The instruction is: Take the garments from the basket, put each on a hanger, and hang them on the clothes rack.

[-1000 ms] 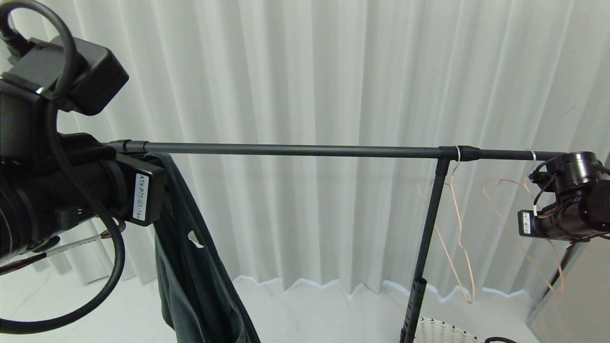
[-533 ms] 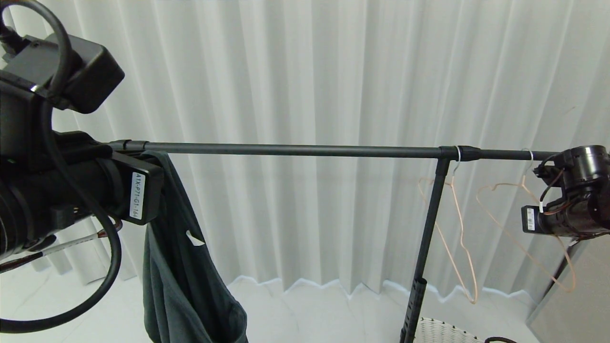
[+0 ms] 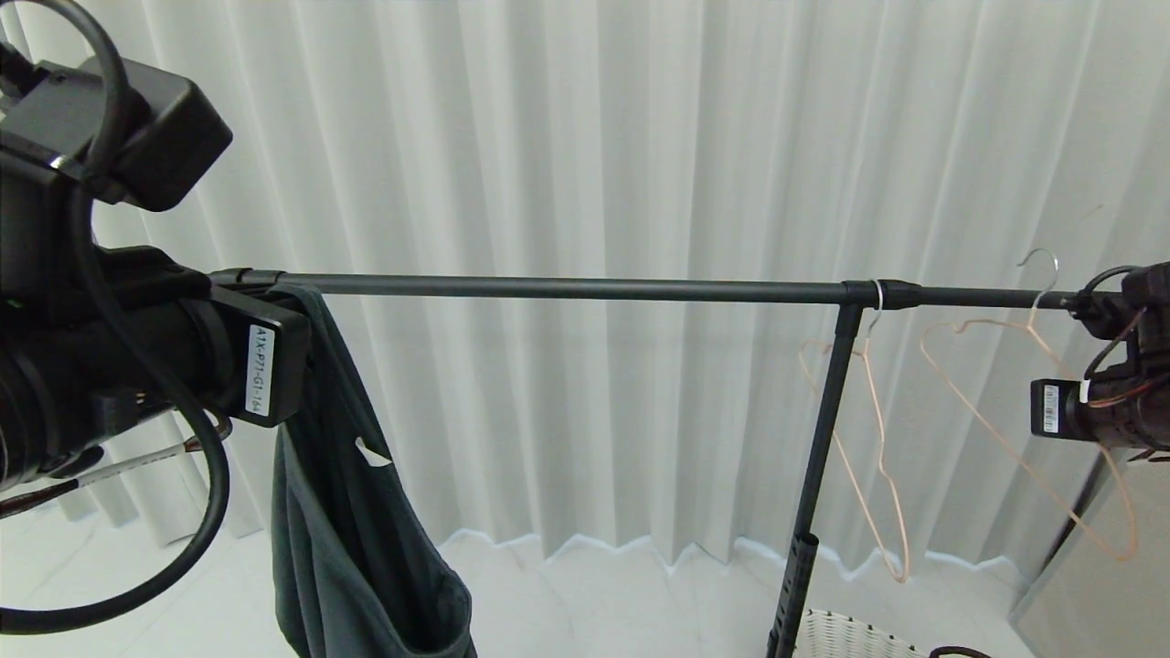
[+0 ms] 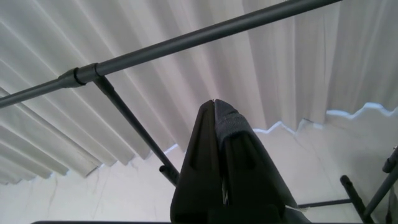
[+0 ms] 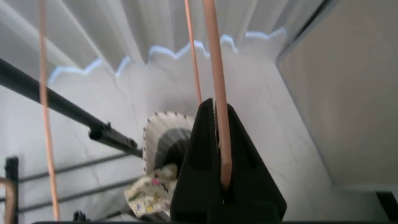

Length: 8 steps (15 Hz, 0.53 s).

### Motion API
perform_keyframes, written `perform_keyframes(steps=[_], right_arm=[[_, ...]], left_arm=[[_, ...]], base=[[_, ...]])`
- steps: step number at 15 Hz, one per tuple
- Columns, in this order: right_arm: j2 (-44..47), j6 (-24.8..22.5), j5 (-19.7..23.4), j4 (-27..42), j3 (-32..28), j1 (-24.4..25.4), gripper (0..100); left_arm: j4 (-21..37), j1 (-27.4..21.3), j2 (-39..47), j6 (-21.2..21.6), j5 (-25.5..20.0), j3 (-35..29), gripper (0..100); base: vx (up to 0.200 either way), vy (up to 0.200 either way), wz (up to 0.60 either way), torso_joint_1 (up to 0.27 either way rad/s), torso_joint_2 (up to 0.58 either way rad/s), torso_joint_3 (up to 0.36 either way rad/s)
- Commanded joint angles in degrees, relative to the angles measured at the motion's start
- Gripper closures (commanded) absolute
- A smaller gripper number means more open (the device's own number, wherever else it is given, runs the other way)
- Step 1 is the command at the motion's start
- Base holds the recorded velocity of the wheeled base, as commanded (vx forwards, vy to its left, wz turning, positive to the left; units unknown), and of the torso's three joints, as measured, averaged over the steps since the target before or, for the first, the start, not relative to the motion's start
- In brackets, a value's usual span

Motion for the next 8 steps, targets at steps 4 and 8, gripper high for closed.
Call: perform_keyframes(steps=[4, 8], right_arm=[[-10.1, -0.5, 0.3, 0.3, 5.8, 0.1, 100], [-17.4, -0.6, 0.2, 1.3, 13.5, 0.3, 100]], left_arm=[[0.1, 1.8, 0.3, 0.2, 0.2, -0.1, 100], [0.0, 4.3, 0.1, 1.7, 0.1, -0.3, 100]], base=[[-0.050, 0.000, 0.00, 0.001, 0.00, 0.001], [-0.200, 0.000, 0.00, 0.006, 0.01, 0.001]])
